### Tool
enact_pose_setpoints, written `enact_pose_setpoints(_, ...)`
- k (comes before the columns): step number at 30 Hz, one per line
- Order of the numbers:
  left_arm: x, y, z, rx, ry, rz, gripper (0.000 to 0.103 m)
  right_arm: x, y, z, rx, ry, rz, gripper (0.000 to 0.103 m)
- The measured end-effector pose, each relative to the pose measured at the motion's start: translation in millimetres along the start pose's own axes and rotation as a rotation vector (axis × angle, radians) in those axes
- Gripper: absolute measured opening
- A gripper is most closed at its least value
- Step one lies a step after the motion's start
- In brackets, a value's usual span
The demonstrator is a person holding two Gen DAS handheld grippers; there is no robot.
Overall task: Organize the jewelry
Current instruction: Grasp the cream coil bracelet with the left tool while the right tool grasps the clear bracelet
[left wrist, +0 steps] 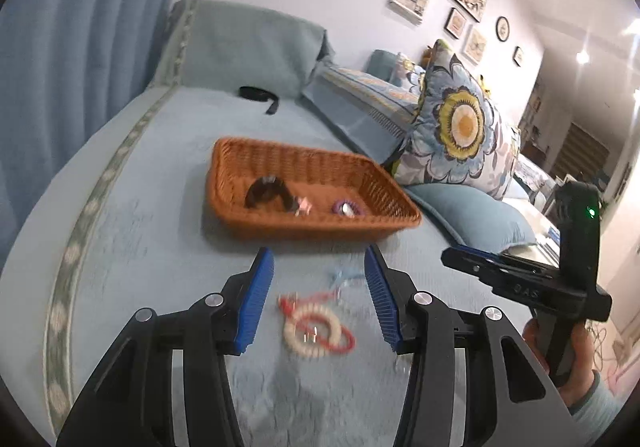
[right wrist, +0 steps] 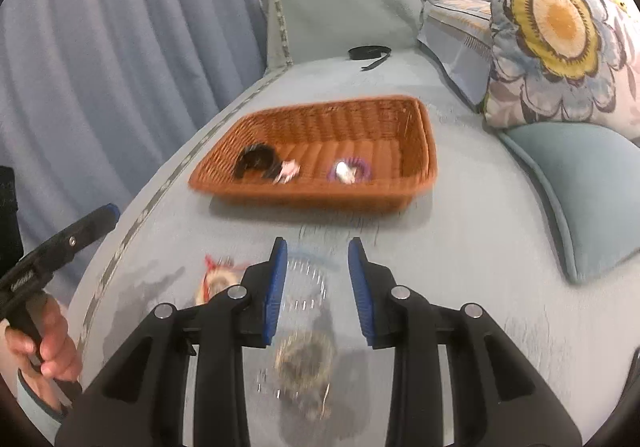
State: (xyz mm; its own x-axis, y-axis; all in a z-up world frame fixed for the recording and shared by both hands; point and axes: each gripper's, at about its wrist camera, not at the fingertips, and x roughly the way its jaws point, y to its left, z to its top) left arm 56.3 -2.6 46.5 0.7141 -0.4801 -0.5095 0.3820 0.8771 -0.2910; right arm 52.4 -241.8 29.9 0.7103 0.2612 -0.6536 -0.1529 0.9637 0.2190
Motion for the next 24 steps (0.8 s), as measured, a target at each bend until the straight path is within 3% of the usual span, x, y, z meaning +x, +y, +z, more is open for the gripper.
enact_pose_setpoints(7,6,19,-34,-0.062,0.049,0.012,0.046,12,-6,-42,-0.025,0.075,-0.02,0.029)
enact_pose_setpoints(13,29,34,-41,-0.132,0.107,-0.023,0.044,23,-14,-48,0.005,0.104,-0.02,0.029)
enact_pose_setpoints(19,56,18,-47,-0.086,0.173,0.007,0.044,36,-13,-50,0.002,0.143,-0.029,0.029)
enact_pose_setpoints(24,64,14,-53,-0.048,0.203,0.09,0.044,39,-9,-54,-0.025,0.158,-0.041,0.029)
